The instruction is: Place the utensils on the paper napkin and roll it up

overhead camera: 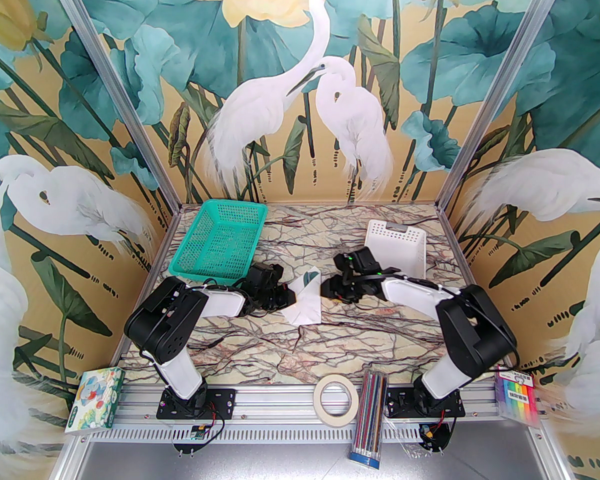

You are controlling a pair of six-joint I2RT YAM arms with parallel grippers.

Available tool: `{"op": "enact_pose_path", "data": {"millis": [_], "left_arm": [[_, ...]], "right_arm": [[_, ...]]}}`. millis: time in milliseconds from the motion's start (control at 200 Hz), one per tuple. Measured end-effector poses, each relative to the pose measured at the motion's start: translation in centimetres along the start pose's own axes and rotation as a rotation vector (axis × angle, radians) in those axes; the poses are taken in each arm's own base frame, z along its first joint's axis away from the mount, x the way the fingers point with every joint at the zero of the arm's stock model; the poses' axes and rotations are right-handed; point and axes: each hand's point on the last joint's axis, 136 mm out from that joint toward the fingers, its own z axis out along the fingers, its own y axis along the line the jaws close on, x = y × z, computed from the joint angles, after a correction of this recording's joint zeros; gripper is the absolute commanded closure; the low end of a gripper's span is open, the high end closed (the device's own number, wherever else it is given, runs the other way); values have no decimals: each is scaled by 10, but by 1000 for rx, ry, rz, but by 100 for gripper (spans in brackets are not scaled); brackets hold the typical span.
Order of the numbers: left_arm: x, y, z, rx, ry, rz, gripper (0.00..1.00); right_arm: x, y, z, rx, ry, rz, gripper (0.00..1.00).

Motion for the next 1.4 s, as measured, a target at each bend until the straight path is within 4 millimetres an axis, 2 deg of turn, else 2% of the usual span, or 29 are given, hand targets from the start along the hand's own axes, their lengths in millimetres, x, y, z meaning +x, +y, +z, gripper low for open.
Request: {"op": "enact_pose_path", "data": {"millis": [250,470,490,625,845,1045,1220,1280,1290,1400], "left_arm": [[-1,0,0,-6,-7,6,91],[-2,0,0,-11,-7,5,92],[-2,1,0,-11,-7,5,92],[-3,2,-1,-26,-16,8,92],[-3,4,-4,-48,-24,18,92],[-3,5,-4,-54,-24,25,91],[-3,5,-4,-54,-24,26,92],[-3,5,-4,-54,-25,26,92],[-3,5,-4,-54,-24,26,92],[-3,5,-4,-54,-24,25,92]], "right_arm": [[-11,-23,-43,19,-87,-3,25],[-14,-53,-61,24,-125,40,19],[-13,-55,-62,21,-125,45,14],[-13,-60,-69,-4,-133,44,0],[-13,-56,-84,-30,-165,15,1],[-10,-53,-86,-41,-166,3,0],[-5,-43,-86,-82,-155,5,13],[-3,-35,-85,-102,-150,2,17],[-3,-32,-84,-110,-148,-7,21],[3,-13,-75,-146,-117,-32,32]]}}
